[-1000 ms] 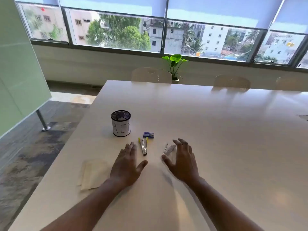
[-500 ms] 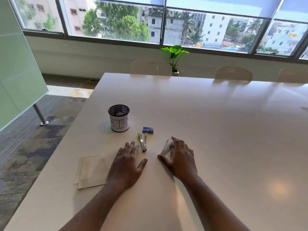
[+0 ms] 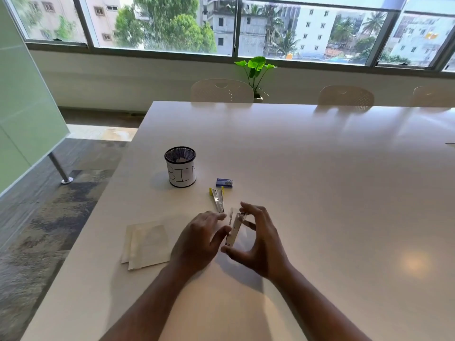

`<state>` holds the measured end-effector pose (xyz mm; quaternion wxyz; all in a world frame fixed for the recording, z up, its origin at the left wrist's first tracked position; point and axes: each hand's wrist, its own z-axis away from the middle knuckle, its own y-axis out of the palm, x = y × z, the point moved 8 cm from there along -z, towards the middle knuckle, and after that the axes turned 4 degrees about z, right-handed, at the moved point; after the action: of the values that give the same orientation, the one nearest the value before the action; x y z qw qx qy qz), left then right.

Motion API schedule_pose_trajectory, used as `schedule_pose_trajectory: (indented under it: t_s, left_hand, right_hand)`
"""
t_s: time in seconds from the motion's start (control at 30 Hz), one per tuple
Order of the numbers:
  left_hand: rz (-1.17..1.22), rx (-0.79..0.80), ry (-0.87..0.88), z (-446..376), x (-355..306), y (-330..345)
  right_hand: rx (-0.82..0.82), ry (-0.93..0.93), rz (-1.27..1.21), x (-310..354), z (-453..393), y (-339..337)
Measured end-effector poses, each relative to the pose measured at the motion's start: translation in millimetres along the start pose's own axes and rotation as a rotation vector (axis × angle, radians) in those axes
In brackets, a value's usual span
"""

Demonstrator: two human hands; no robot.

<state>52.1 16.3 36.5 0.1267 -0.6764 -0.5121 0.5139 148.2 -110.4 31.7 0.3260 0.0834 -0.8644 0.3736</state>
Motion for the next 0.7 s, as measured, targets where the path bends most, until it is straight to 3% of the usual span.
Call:
schedule_pose_trajectory:
  t_s: [0.2, 0.4, 0.57, 0.63, 0.7]
  left_hand:
    - [0.363, -0.069, -0.103, 6, 11, -9]
    - [0.677, 0.120, -0.232, 2, 22, 6]
    - [0.730, 0.139, -0.254, 3, 22, 4]
    - [0.718, 0.125, -0.264, 4, 20, 4]
    - [0.732, 0.094, -0.300, 4, 19, 6]
  right_hand:
    - [0.087, -0.123, -0.056, 22, -1, 7]
    - [0.116, -0.151, -0.157, 25, 2, 10]
    - [0.133, -0.147, -0.195, 24, -2, 9]
    - [0.108, -0.071, -0.242, 20, -5, 8]
    - [0.026, 0.135, -0.383, 10, -11, 9]
